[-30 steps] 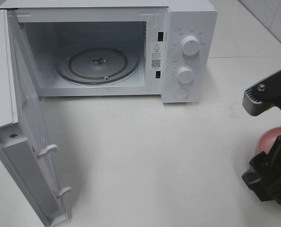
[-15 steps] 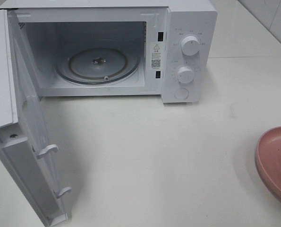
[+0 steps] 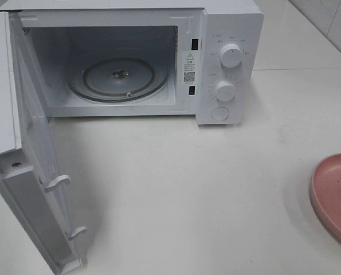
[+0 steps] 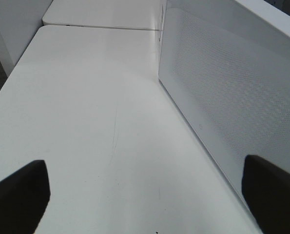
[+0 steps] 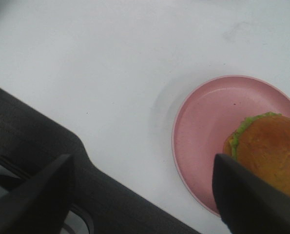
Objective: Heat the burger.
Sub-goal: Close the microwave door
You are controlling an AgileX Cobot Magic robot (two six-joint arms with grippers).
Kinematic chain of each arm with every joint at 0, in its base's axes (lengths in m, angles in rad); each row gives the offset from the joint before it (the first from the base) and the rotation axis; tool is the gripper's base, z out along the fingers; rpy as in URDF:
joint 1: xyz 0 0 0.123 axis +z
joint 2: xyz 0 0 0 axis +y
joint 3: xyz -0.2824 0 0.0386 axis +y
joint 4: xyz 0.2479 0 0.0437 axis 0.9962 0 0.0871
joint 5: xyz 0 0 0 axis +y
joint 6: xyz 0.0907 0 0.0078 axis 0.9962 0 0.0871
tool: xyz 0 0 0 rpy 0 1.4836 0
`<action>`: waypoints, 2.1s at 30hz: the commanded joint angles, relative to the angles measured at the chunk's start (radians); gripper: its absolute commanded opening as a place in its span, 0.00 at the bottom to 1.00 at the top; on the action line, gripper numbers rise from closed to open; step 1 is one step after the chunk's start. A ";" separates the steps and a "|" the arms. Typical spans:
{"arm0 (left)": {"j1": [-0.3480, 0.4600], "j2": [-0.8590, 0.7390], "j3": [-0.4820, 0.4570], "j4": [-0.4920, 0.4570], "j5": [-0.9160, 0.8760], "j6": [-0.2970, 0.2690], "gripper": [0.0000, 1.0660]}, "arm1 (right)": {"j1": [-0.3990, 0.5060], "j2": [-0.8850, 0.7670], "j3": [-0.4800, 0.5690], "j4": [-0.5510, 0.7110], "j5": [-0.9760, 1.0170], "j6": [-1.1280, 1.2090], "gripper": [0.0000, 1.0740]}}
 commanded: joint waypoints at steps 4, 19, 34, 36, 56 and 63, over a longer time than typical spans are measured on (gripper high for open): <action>0.001 -0.017 -0.001 0.002 -0.001 -0.004 0.94 | -0.145 -0.134 0.055 0.000 -0.001 -0.071 0.71; 0.001 -0.017 -0.001 0.002 -0.001 -0.004 0.94 | -0.375 -0.381 0.184 0.085 -0.131 -0.073 0.71; 0.001 -0.017 -0.001 0.002 -0.001 -0.004 0.94 | -0.580 -0.538 0.199 0.100 -0.151 -0.083 0.71; 0.001 -0.017 -0.001 0.002 -0.001 -0.004 0.94 | -0.583 -0.538 0.199 0.100 -0.151 -0.083 0.71; 0.001 -0.017 -0.001 0.002 -0.001 -0.004 0.94 | -0.583 -0.537 0.199 0.100 -0.151 -0.081 0.71; 0.001 -0.017 -0.001 0.002 -0.001 -0.004 0.94 | -0.583 -0.537 0.199 0.100 -0.151 -0.081 0.71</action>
